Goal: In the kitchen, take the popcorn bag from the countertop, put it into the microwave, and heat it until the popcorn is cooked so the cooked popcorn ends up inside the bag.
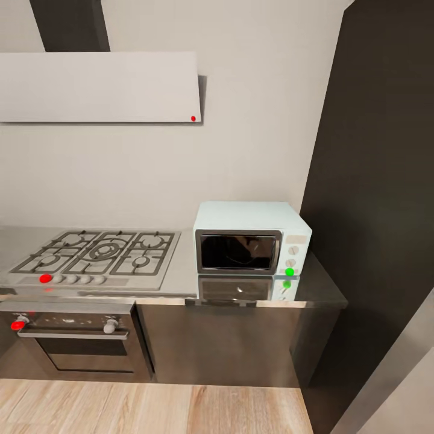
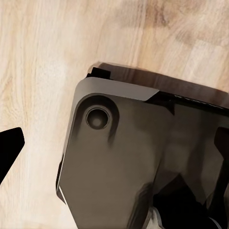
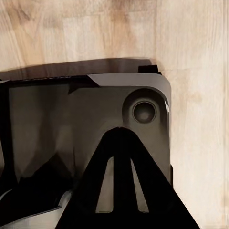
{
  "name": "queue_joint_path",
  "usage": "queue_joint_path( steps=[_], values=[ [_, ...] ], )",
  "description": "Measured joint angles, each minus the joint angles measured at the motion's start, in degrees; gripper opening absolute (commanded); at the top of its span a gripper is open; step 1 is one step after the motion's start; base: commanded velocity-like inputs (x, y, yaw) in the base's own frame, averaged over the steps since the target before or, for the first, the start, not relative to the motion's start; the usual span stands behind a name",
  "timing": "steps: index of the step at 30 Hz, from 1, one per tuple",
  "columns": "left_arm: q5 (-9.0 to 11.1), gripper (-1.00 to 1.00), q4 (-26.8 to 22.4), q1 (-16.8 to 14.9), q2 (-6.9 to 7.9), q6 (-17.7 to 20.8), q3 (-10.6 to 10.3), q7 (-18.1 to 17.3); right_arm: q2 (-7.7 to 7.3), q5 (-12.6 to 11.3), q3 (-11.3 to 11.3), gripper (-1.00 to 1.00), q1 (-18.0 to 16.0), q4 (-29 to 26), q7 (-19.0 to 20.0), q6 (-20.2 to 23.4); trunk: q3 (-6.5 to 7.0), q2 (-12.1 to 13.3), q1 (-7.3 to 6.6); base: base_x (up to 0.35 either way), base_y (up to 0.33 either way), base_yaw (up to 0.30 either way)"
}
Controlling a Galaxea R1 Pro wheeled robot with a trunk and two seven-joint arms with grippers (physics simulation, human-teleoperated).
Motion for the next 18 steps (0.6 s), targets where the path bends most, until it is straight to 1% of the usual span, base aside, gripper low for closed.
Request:
queue_joint_path(
  steps=[3,4,6,7,8,9,10,11,12,13,14,15,16,17,18],
  values=[
    [-0.02,1.0,0.0,0.0,0.0,0.0,0.0,0.0,-0.22,-0.1,-0.05,-1.0,0.0,-0.03,-0.53,0.87,0.0,0.0,0.0,0.0,0.0,0.0],
    [-0.01,1.0,0.0,0.0,0.0,0.0,0.0,0.0,-0.28,-0.15,-0.11,-1.0,0.0,-0.01,-0.62,2.03,0.0,0.0,0.0,0.0,0.0,0.0],
    [0.0,1.0,0.0,0.0,0.0,0.0,0.0,0.0,-0.38,-0.23,-0.28,-1.0,0.0,-0.04,-0.72,2.11,0.0,0.0,0.0,0.0,0.0,0.0],
    [0.0,1.0,0.0,0.0,0.0,0.0,0.0,0.0,-0.62,-0.29,-0.35,-1.0,0.0,-0.04,-0.76,2.14,0.0,0.0,0.0,0.0,0.0,0.0],
    [0.0,1.0,0.0,0.0,0.0,0.0,0.0,0.0,-1.26,-0.34,-0.43,-1.0,0.0,-0.05,-0.82,2.16,0.0,0.0,0.0,0.0,0.0,0.0],
    [0.01,1.0,0.0,0.0,0.0,0.0,0.0,0.0,0.91,5.59,0.54,-1.0,0.0,-0.07,-17.17,-2.9,0.0,0.0,0.0,0.0,0.0,0.0],
    [0.01,1.0,0.0,0.0,0.0,0.0,0.0,0.0,-1.3,1.25,-1.54,-1.0,0.0,-0.08,-18.98,-3.06,0.0,0.0,0.0,0.0,0.0,0.0],
    [-0.02,1.0,0.0,0.0,0.0,0.0,0.0,0.0,-2.24,-0.28,-1.5,-1.0,0.0,-0.08,-19.03,-3.08,0.0,0.0,0.0,0.0,0.0,0.0],
    [-0.02,1.0,0.0,0.0,0.0,0.0,0.0,0.0,-2.36,-0.72,-1.35,-1.0,0.0,-0.08,-19.0,-3.08,0.0,0.0,0.0,0.0,0.0,0.0],
    [-0.01,1.0,0.0,0.0,0.0,0.0,0.0,0.0,-2.07,-0.75,-1.25,-1.0,0.0,-0.08,-18.96,-3.08,0.0,0.0,0.0,0.0,0.0,0.0],
    [-0.02,1.0,0.0,0.0,0.0,0.0,0.0,0.0,-1.83,0.11,-1.18,-1.0,0.0,-0.08,-18.94,-3.08,0.0,0.0,0.0,0.0,0.0,0.0],
    [-0.02,1.0,0.0,0.0,0.0,0.0,0.0,0.0,-1.27,3.04,-1.13,-1.0,0.0,-0.08,-18.94,-3.08,0.0,0.0,0.0,0.0,0.0,0.0],
    [-0.02,1.0,0.0,0.0,0.0,0.0,0.0,0.0,-0.3,6.83,-1.14,-1.0,0.0,-0.08,-18.96,-3.12,0.0,0.0,0.0,0.0,0.0,0.0],
    [-0.02,1.0,0.0,0.0,0.0,0.0,0.0,0.0,0.14,8.79,-1.18,-1.0,0.0,-0.08,-18.97,-3.15,0.0,0.0,0.0,0.0,0.0,0.0],
    [0.0,1.0,0.0,0.0,0.0,0.0,0.0,0.0,0.43,10.17,-1.2,-1.0,0.0,-0.08,-18.98,-3.17,0.0,0.0,0.0,0.0,0.0,0.0]
  ],
)
